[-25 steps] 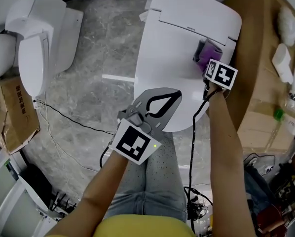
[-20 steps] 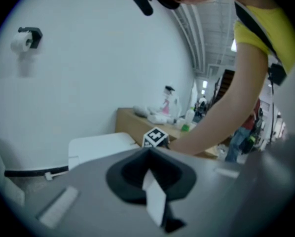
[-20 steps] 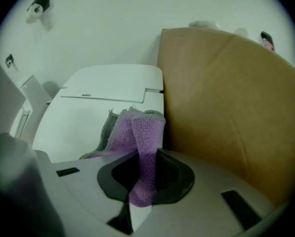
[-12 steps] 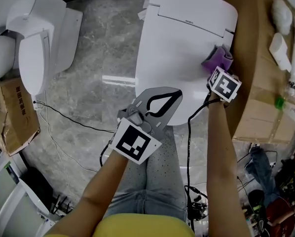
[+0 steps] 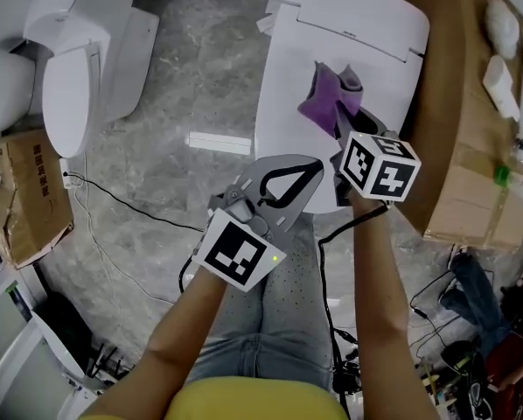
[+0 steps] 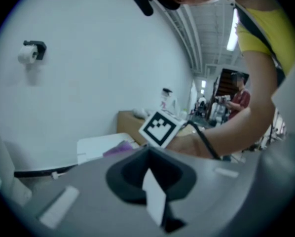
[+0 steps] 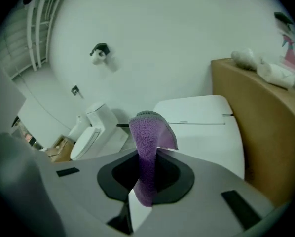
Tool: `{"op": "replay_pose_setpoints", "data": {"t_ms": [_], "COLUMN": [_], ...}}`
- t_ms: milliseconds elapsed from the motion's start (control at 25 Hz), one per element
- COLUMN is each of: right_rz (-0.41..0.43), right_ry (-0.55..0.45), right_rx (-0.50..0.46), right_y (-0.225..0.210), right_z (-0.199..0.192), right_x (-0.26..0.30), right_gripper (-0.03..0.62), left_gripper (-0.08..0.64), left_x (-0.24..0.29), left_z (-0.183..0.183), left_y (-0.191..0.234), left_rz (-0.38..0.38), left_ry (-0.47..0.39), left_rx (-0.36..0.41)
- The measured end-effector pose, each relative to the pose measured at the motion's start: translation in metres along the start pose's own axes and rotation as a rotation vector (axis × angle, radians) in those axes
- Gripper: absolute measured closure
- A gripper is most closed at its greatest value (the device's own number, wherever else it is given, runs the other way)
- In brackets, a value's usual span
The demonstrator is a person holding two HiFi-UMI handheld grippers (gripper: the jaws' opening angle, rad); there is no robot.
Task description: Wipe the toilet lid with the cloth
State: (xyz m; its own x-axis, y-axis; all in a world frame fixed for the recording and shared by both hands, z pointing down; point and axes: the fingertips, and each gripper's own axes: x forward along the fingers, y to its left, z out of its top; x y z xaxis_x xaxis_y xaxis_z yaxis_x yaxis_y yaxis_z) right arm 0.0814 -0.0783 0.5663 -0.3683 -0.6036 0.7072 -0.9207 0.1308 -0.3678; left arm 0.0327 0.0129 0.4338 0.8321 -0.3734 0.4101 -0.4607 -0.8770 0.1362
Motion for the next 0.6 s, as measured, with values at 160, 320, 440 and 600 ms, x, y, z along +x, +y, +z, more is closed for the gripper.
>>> {"op": "replay_pose_setpoints", "data": {"t_ms": [160, 320, 440, 600], "right_rz": [0.159, 0.206, 0.128, 0.026], "right_ry": [0.075, 0.137, 0.204, 0.251], "right_rx": [-0.015, -0.013, -0.088, -0.044], "right_y": [0.042, 0.059, 0.049, 0.019], "right_z": [-0.012, -0.031, -0.048, -0.066], "right_x": [0.039, 0.088, 0.117, 0.136], "right_gripper": [0.552, 0.552, 0.552, 0.552], "left_gripper": [0.564, 0.565, 0.563, 0.563], "left_x": [-0.009, -0.012, -0.009, -0.001], "left_z": [-0.004, -0.010, -0.014, -0.018], "left_y": [0.005, 0.013, 0.017, 0.025], "left_rz": [0.015, 0.024, 0.031, 0.038], "left_ry": [0.004, 0.009, 0.019, 0.030], "left_rx": [-0.004, -0.015, -0.022, -0.035]}}
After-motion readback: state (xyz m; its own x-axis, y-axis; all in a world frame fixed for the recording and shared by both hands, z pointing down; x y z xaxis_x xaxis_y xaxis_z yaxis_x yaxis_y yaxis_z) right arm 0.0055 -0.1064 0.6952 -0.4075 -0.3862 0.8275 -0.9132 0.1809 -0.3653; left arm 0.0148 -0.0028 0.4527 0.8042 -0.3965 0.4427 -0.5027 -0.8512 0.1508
